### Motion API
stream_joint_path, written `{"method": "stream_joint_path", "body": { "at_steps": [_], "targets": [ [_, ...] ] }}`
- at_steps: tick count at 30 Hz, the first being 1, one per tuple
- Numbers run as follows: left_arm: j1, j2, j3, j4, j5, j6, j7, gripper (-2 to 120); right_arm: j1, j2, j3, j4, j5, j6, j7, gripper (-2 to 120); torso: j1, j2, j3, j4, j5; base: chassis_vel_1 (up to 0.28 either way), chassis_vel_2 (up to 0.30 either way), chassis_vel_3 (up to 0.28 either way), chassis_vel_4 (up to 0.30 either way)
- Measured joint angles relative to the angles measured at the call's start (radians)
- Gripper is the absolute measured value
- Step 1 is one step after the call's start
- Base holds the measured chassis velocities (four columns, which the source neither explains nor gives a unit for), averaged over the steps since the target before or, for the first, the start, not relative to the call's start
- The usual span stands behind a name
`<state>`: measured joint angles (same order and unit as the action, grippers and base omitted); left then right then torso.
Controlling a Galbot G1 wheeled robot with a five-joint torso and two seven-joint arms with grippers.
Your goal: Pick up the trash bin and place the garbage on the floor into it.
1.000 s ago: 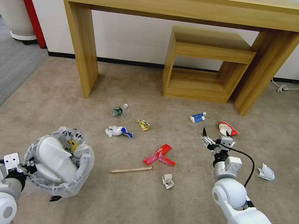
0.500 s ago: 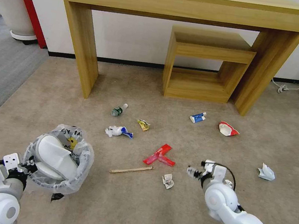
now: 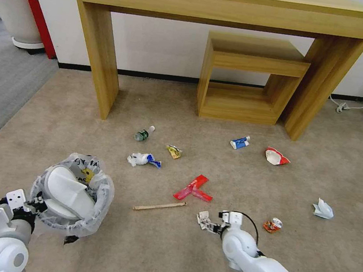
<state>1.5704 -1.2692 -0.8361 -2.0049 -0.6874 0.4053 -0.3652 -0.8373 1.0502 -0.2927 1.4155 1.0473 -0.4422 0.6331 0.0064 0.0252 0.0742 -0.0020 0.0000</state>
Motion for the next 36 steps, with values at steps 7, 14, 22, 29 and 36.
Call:
{"method": "stream_joint_path", "body": {
  "at_steps": [7, 14, 22, 29, 36],
  "targets": [
    [0.000, -0.004, -0.003, 0.007, -0.001, -0.012, 0.003, 0, 0.055, 0.082, -0.051, -0.107, -0.058, 0.028, -0.033, 100, 0.000, 0.000, 0.000, 0.0000, -0.0001, 0.000, 0.000, 0.000, 0.000],
    [-0.003, -0.005, -0.002, 0.013, -0.001, -0.014, 0.005, 0, 0.065, 0.124, -0.056, -0.180, -0.101, 0.051, -0.057, 97, 0.000, 0.000, 0.000, -0.0001, -0.0001, 0.000, 0.000, 0.000, 0.000],
    [-0.005, -0.005, 0.001, 0.016, -0.002, -0.016, 0.005, 0, 0.071, 0.150, -0.056, -0.231, -0.121, 0.076, -0.070, 89, 0.000, 0.000, 0.000, -0.0001, 0.0001, 0.000, 0.000, 0.000, 0.000],
    [-0.005, -0.007, 0.001, 0.017, -0.002, -0.020, 0.006, 0, 0.067, 0.145, -0.053, -0.241, -0.140, 0.094, -0.073, 65, 0.000, 0.000, 0.000, -0.0002, 0.0000, 0.000, 0.000, 0.000, 0.000],
    [-0.005, -0.014, 0.003, 0.018, 0.000, -0.026, 0.007, 0, 0.056, 0.142, -0.049, -0.247, -0.162, 0.109, -0.078, 41, 0.000, 0.000, 0.000, -0.0001, 0.0001, 0.000, 0.000, 0.000, 0.000]
  ]
}}
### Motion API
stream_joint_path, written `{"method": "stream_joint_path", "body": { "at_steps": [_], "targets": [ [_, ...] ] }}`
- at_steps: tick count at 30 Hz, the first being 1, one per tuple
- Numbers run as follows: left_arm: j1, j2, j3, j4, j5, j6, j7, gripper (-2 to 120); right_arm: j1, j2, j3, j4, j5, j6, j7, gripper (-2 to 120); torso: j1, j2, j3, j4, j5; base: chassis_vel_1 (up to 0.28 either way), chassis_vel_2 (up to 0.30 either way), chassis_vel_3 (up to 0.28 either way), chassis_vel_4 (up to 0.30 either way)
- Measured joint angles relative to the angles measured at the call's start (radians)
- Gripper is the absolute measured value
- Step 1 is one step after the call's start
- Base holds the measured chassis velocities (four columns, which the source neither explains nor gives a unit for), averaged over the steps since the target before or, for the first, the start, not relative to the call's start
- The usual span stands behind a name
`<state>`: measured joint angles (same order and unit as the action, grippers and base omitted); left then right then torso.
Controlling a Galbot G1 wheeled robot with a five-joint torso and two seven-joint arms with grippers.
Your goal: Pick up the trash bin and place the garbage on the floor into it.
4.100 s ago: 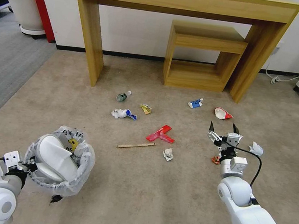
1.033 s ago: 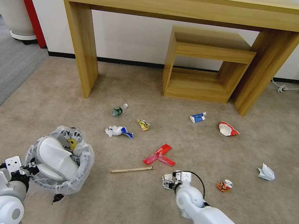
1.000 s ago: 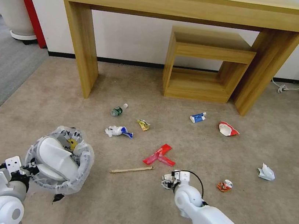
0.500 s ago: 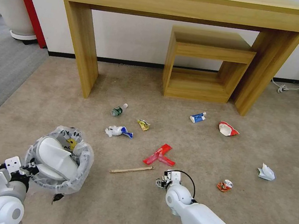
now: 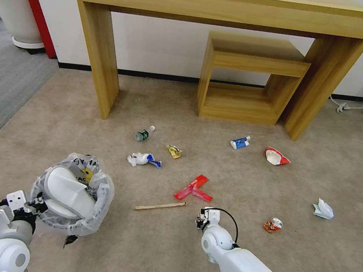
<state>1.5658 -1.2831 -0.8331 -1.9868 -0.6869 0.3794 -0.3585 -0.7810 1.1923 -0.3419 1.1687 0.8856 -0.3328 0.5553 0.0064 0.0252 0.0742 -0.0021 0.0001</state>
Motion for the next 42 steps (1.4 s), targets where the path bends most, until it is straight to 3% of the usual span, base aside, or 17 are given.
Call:
{"method": "stream_joint_path", "body": {
  "at_steps": [9, 18, 24, 27, 31, 34, 35, 38, 39, 42],
  "targets": [
    [0.002, -0.006, 0.007, -0.006, 0.004, -0.007, 0.000, 0, -0.028, -0.004, 0.008, -0.014, -0.041, 0.021, -0.018, 30, 0.000, 0.000, 0.000, 0.0000, 0.0001, 0.000, 0.000, 0.000, 0.000],
    [-0.004, -0.014, 0.018, -0.002, 0.014, -0.015, 0.000, 0, -0.038, -0.029, 0.008, 0.006, -0.058, 0.037, -0.024, 0, 0.000, 0.000, 0.000, -0.0001, 0.0002, 0.000, 0.000, 0.000, 0.000],
    [-0.006, -0.011, 0.019, -0.001, 0.014, -0.015, 0.000, 0, -0.057, -0.062, 0.019, 0.058, -0.060, 0.069, -0.042, 0, 0.000, 0.000, 0.000, 0.0001, 0.0002, 0.000, 0.000, 0.000, 0.000],
    [-0.007, -0.004, 0.019, -0.001, 0.009, -0.011, -0.001, 0, -0.081, -0.134, 0.049, 0.149, -0.089, 0.213, -0.155, 0, 0.000, 0.000, 0.000, -0.0002, 0.0001, 0.000, 0.000, 0.000, 0.000],
    [-0.007, -0.002, 0.020, -0.002, 0.007, -0.006, -0.002, 0, -0.103, -0.192, 0.086, 0.256, -0.103, 0.320, -0.246, 0, 0.000, 0.000, 0.000, -0.0002, -0.0001, 0.000, 0.000, 0.000, 0.000],
    [-0.010, -0.001, 0.028, -0.007, 0.005, 0.000, -0.004, 0, -0.111, -0.254, 0.121, 0.438, -0.111, 0.437, -0.363, 0, 0.000, 0.000, 0.000, -0.0001, 0.0002, 0.000, 0.000, 0.000, 0.000],
    [-0.010, -0.001, 0.028, -0.007, 0.005, 0.000, -0.004, 0, -0.111, -0.254, 0.121, 0.438, -0.111, 0.437, -0.363, 0, 0.000, 0.000, 0.000, -0.0001, 0.0002, 0.000, 0.000, 0.000, 0.000],
    [-0.014, -0.004, 0.039, -0.018, 0.003, 0.009, -0.011, 0, -0.057, -0.305, 0.102, 0.633, -0.099, 0.503, -0.453, 0, 0.000, 0.000, 0.000, 0.0000, -0.0002, 0.000, 0.000, 0.000, 0.000],
    [-0.014, -0.004, 0.039, -0.018, 0.003, 0.009, -0.011, 0, -0.057, -0.305, 0.102, 0.633, -0.099, 0.503, -0.453, 0, 0.000, 0.000, 0.000, 0.0000, -0.0002, 0.000, 0.000, 0.000, 0.000],
    [-0.014, -0.009, 0.048, -0.031, 0.001, 0.020, -0.017, 0, 0.037, -0.332, 0.031, 0.746, -0.059, 0.551, -0.526, 0, 0.000, 0.000, 0.000, 0.0000, -0.0001, 0.000, 0.000, 0.000, 0.000]
  ]
}}
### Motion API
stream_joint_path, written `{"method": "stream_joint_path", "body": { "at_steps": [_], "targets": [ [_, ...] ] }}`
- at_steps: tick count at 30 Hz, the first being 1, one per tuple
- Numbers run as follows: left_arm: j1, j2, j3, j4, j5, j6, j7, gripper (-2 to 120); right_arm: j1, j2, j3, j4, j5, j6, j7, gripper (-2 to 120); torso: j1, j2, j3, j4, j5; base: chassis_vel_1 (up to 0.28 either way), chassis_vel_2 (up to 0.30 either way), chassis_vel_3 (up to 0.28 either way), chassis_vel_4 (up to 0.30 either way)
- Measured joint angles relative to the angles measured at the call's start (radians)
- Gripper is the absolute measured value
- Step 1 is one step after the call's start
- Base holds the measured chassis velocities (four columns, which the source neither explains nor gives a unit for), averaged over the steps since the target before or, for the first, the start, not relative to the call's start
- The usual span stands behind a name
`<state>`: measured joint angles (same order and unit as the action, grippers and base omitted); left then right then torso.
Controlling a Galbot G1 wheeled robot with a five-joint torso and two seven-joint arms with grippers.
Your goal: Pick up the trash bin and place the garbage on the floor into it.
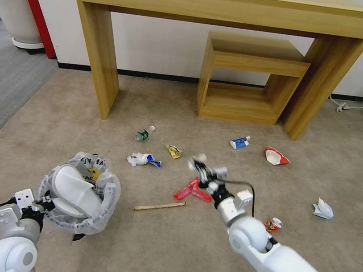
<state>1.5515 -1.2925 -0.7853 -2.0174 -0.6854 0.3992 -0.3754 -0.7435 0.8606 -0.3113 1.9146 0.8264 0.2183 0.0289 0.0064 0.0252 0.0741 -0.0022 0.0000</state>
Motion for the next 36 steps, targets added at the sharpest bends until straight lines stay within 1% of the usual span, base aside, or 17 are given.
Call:
{"method": "stream_joint_path", "body": {
  "at_steps": [1, 4, 7, 9, 10, 12, 13, 15, 17, 18, 20, 21, 22, 25, 30, 34, 36],
  "targets": [
    [0.000, 0.000, 0.000, 0.000, 0.000, 0.000, 0.000, 0, 0.000, 0.000, 0.000, 0.000, 0.000, 0.000, 0.000, 0, 0.000, 0.000, 0.000, 0.0000, 0.0000, 0.000, 0.000, 0.000, 0.000],
    [0.002, -0.004, 0.005, -0.017, -0.002, 0.013, -0.003, 0, 0.113, -0.008, -0.114, 0.060, 0.059, 0.021, -0.057, 0, 0.000, 0.000, 0.000, 0.0001, 0.0000, 0.000, 0.000, 0.000, 0.000],
    [0.003, -0.006, 0.006, -0.027, -0.005, 0.020, -0.006, 0, 0.169, 0.001, -0.189, 0.092, 0.102, 0.006, -0.056, 0, 0.000, 0.000, 0.000, 0.0001, 0.0001, 0.000, 0.000, 0.000, 0.000],
    [0.004, -0.009, 0.006, -0.037, -0.008, 0.026, -0.009, 0, 0.223, 0.022, -0.273, 0.118, 0.147, -0.038, -0.006, 0, 0.000, 0.000, 0.000, 0.0000, -0.0001, 0.000, 0.000, 0.000, 0.000],
    [0.004, -0.009, 0.006, -0.037, -0.008, 0.026, -0.009, 0, 0.223, 0.022, -0.273, 0.118, 0.147, -0.038, -0.006, 0, 0.000, 0.000, 0.000, 0.0000, -0.0001, 0.000, 0.000, 0.000, 0.000],
    [0.003, -0.012, 0.006, -0.046, -0.011, 0.032, -0.013, 0, 0.270, 0.055, -0.356, 0.120, 0.181, -0.095, 0.075, 0, 0.000, 0.000, 0.000, 0.0001, 0.0001, 0.000, 0.000, 0.000, 0.000],
    [0.003, -0.014, 0.006, -0.052, -0.013, 0.033, -0.014, 0, 0.294, 0.074, -0.397, 0.111, 0.194, -0.132, 0.123, 0, 0.000, 0.000, 0.000, 0.0001, 0.0000, 0.000, 0.000, 0.000, 0.000],
    [0.004, -0.015, 0.006, -0.057, -0.016, 0.035, -0.015, 0, 0.312, 0.090, -0.426, 0.098, 0.197, -0.157, 0.156, 0, 0.000, 0.000, 0.000, 0.0002, -0.0001, 0.000, 0.000, 0.000, 0.000],
    [0.007, -0.019, 0.004, -0.071, -0.018, 0.036, -0.016, 0, 0.344, 0.135, -0.485, 0.054, 0.195, -0.205, 0.237, 0, 0.000, 0.000, 0.000, -0.0001, -0.0001, 0.000, 0.000, 0.000, 0.000],
    [0.007, -0.019, 0.004, -0.071, -0.018, 0.036, -0.016, 0, 0.344, 0.135, -0.485, 0.054, 0.195, -0.205, 0.237, 0, 0.000, 0.000, 0.000, -0.0001, -0.0001, 0.000, 0.000, 0.000, 0.000],
    [0.013, -0.023, 0.000, -0.087, -0.022, 0.037, -0.016, 0, 0.362, 0.199, -0.528, 0.006, 0.195, -0.257, 0.313, 0, 0.000, 0.000, 0.000, -0.0001, -0.0001, 0.000, 0.000, 0.000, 0.000],
    [0.016, -0.023, -0.001, -0.093, -0.024, 0.038, -0.016, 0, 0.368, 0.230, -0.541, -0.017, 0.188, -0.262, 0.324, 0, 0.000, 0.000, 0.000, -0.0001, -0.0002, 0.000, 0.000, 0.000, 0.000],
    [0.016, -0.023, -0.001, -0.093, -0.024, 0.038, -0.016, 0, 0.368, 0.230, -0.541, -0.017, 0.188, -0.262, 0.324, 0, 0.000, 0.000, 0.000, -0.0001, -0.0002, 0.000, 0.000, 0.000, 0.000],
    [0.025, -0.018, -0.011, -0.112, -0.037, 0.047, -0.018, 0, 0.391, 0.316, -0.572, -0.057, 0.194, -0.285, 0.352, 0, 0.000, 0.000, 0.000, 0.0003, -0.0001, 0.000, 0.000, 0.000, 0.000],
    [0.027, -0.008, -0.018, -0.126, -0.062, 0.063, -0.028, 0, 0.411, 0.351, -0.590, -0.078, 0.197, -0.293, 0.361, 0, 0.000, 0.000, 0.000, 0.0000, -0.0001, 0.000, 0.000, 0.000, 0.000],
    [0.033, 0.002, -0.019, -0.131, -0.069, 0.066, -0.030, 0, 0.419, 0.368, -0.608, -0.083, 0.204, -0.320, 0.396, 0, 0.000, 0.000, 0.000, -0.0001, -0.0001, 0.000, 0.000, 0.000, 0.000],
    [0.034, 0.006, -0.020, -0.133, -0.072, 0.066, -0.031, 0, 0.420, 0.382, -0.619, -0.088, 0.210, -0.350, 0.442, 0, 0.000, 0.000, 0.000, 0.0000, -0.0001, 0.000, 0.000, 0.000, 0.000]
  ]
}}
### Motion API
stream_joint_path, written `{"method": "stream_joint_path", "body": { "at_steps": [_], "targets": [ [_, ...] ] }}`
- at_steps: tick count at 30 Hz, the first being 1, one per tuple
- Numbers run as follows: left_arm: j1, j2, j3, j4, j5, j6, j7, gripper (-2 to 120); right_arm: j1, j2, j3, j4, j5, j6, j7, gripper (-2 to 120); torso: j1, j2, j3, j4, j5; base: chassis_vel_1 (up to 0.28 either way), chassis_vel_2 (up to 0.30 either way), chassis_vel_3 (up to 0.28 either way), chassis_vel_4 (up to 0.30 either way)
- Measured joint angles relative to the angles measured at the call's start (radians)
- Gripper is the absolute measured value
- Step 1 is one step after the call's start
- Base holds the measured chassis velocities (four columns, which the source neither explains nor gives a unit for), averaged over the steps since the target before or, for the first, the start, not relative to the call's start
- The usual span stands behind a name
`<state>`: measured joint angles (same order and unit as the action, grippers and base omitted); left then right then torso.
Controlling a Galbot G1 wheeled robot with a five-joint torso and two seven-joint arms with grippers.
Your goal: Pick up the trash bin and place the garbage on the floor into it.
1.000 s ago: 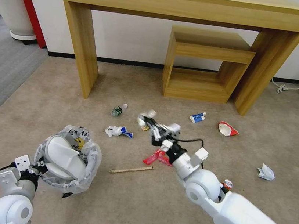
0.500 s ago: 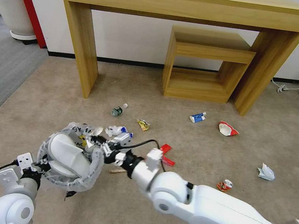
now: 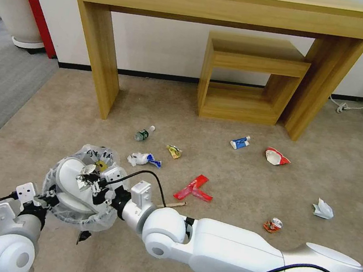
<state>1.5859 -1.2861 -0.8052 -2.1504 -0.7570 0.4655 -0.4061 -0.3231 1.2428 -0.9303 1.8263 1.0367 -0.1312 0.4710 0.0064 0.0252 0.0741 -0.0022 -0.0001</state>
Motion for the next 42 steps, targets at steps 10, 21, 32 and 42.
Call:
{"method": "stream_joint_path", "body": {
  "at_steps": [10, 21, 32, 42],
  "targets": [
    [0.010, 0.002, 0.001, -0.012, -0.002, 0.000, 0.000, 0, -0.019, 0.071, -0.028, -0.080, -0.007, -0.091, 0.130, 0, 0.000, 0.000, 0.000, 0.0000, 0.0001, 0.000, 0.000, 0.000, 0.000],
    [0.016, 0.010, 0.003, -0.022, -0.004, -0.002, 0.002, 0, -0.038, 0.140, -0.046, -0.189, -0.019, -0.138, 0.175, 2, 0.000, 0.000, 0.000, 0.0000, 0.0001, 0.000, 0.000, 0.000, 0.000],
    [0.018, 0.036, -0.002, -0.013, -0.028, 0.018, 0.001, 0, -0.036, 0.108, -0.029, -0.127, -0.021, -0.138, 0.156, 43, 0.000, 0.000, 0.000, 0.0000, 0.0002, 0.000, 0.000, 0.000, 0.000],
    [0.020, 0.052, 0.000, -0.004, -0.058, 0.043, -0.011, 0, -0.057, 0.087, 0.003, -0.092, -0.027, -0.139, 0.146, 75, 0.000, 0.000, 0.000, 0.0000, 0.0003, 0.000, 0.000, 0.000, 0.000]
  ]
}}
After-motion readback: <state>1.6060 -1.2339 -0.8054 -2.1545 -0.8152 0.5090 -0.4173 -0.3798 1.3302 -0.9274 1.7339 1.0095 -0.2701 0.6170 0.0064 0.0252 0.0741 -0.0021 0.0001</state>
